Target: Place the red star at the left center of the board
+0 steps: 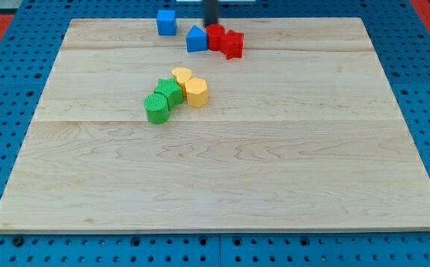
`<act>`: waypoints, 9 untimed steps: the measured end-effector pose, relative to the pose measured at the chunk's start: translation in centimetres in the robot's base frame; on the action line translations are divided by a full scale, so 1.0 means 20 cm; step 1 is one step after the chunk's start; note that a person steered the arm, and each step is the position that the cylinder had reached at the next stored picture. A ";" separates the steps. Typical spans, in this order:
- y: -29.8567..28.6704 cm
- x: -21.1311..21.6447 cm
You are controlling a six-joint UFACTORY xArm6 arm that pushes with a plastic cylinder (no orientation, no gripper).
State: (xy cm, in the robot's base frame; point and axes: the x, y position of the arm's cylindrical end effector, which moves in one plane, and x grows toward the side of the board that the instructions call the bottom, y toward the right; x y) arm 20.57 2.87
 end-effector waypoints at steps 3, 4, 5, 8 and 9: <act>-0.10 0.34; -0.07 0.50; -0.26 0.63; -0.43 0.47; -0.77 0.47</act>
State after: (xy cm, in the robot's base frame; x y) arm 29.95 -12.55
